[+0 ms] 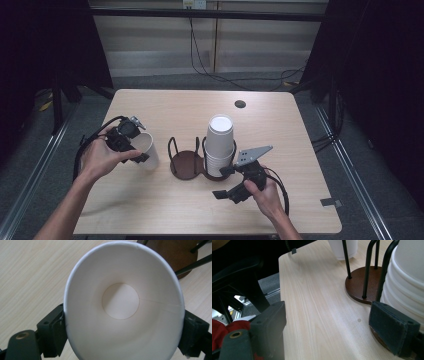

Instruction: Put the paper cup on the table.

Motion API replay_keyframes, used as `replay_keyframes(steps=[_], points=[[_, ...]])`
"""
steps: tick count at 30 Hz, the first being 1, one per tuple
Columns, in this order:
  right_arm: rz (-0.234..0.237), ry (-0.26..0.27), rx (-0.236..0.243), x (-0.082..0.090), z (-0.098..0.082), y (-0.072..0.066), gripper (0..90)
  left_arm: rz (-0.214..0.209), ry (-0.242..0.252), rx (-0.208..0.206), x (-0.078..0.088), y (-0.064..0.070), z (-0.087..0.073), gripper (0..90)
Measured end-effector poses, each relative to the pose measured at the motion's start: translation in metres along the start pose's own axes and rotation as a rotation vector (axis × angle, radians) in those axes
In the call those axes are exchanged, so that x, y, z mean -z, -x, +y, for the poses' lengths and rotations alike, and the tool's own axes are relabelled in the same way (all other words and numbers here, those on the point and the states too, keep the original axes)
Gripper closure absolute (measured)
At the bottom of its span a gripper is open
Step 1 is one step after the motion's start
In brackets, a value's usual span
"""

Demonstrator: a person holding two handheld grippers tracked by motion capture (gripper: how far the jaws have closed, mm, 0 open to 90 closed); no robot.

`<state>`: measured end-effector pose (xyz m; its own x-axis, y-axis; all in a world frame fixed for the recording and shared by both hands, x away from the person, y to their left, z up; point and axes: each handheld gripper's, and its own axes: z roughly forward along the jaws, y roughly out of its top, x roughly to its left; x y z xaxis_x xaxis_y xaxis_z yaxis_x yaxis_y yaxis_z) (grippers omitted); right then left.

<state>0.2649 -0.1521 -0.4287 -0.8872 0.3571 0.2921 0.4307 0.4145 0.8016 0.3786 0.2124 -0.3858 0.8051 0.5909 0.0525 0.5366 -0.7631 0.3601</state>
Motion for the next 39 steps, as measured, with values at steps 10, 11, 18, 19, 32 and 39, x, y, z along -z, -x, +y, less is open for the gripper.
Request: replay_keyframes(steps=[10, 11, 18, 19, 32, 39], points=[[0.005, -0.014, -0.006, -0.004, -0.001, 0.001, 14.5, 0.021, -0.069, -0.046, -0.01, 0.008, 0.014, 13.2], [0.004, -0.015, -0.006, -0.004, -0.001, 0.001, 14.5, 0.026, -0.073, -0.05, -0.01, 0.009, 0.015, 13.1], [0.0, -0.016, -0.006, -0.003, -0.001, 0.0, 14.5, 0.029, -0.094, -0.056, -0.02, 0.011, 0.02, 12.0], [0.0, -0.016, -0.006, -0.003, -0.001, 0.0, 14.5, 0.028, -0.094, -0.052, -0.021, 0.011, 0.02, 11.8], [-0.023, -0.023, 0.0, -0.004, -0.001, 0.0, 14.5, 0.027, -0.083, -0.077, -0.025, 0.015, 0.022, 7.5], [-0.032, -0.017, -0.001, -0.002, -0.002, 0.001, 14.5, 0.02, -0.064, -0.052, -0.026, 0.012, 0.018, 7.0]])
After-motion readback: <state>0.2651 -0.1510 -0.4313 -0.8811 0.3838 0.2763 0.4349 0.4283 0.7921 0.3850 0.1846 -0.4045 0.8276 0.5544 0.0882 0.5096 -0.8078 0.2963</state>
